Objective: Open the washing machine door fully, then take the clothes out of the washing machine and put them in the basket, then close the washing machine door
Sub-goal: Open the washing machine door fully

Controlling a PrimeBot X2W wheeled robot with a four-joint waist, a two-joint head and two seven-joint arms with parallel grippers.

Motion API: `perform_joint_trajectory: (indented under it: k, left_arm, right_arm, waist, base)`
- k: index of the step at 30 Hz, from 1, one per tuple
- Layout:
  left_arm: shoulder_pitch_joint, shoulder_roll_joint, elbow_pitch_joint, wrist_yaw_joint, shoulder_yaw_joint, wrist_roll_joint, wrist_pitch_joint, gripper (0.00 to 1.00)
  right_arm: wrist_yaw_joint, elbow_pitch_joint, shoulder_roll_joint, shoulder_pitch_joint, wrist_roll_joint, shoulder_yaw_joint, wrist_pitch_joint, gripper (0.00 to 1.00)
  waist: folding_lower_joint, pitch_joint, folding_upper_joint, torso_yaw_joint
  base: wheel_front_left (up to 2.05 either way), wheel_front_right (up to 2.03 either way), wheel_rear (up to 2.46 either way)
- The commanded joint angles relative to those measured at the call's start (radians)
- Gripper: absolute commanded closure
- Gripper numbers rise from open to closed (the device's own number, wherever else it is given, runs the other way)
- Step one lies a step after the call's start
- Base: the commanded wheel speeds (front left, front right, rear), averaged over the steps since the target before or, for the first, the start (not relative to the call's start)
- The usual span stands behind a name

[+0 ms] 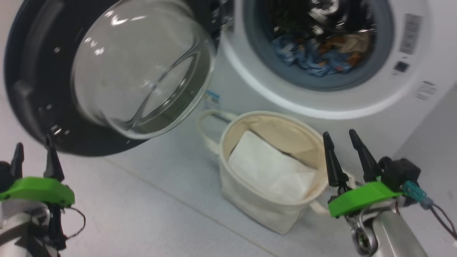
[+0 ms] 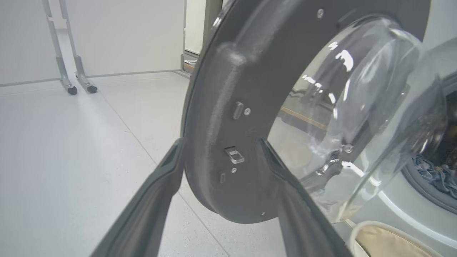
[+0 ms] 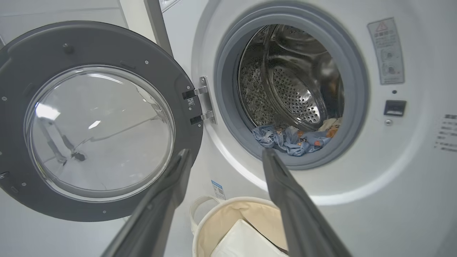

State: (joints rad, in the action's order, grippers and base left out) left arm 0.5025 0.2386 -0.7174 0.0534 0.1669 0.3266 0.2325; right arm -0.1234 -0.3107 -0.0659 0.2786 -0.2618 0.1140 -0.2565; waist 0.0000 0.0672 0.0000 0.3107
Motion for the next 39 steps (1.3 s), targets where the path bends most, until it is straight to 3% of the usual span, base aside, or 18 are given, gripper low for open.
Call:
perform_joint_trajectory:
  k: [1, 9, 16, 25, 39]
  left_arm:
    - [-0.014, 0.047, 0.088, 0.006, 0.016, -0.009, -0.019, 0.0]
    - [-0.155, 0.015, 0.327, 0.011, 0.004, 0.024, -0.121, 0.0]
    - [-0.224, 0.037, 0.471, 0.051, -0.051, 0.037, -0.155, 0.0]
    - [-0.227, 0.069, 0.475, 0.056, -0.058, 0.06, -0.175, 0.0]
    - [-0.276, 0.105, 0.427, 0.073, -0.073, 0.147, -0.135, 0.0]
  right_arm:
    - [-0.007, 0.025, 0.014, -0.006, -0.007, 0.027, -0.005, 0.0]
    - [-0.007, 0.03, 0.015, -0.019, -0.01, 0.03, -0.005, 0.0]
    - [-0.007, 0.032, 0.015, 0.005, -0.019, 0.041, -0.005, 0.0]
    - [-0.007, 0.031, 0.016, 0.019, -0.013, 0.035, -0.005, 0.0]
    - [-0.007, 0.026, 0.016, 0.015, 0.003, 0.018, -0.005, 0.0]
  waist:
    - [0.0, -0.077, 0.0, -0.1]
    - [0.0, -0.087, 0.0, -0.223]
    - [0.0, -0.072, 0.0, -0.337]
    - [0.0, -0.07, 0.0, -0.442]
    - [0.0, -0.092, 0.0, -0.509]
  base:
    - [0.0, 0.0, 0.0]
    - [0.0, 0.0, 0.0]
    - [0.0, 0.0, 0.0]
    - [0.0, 0.0, 0.0]
    - [0.0, 0.0, 0.0]
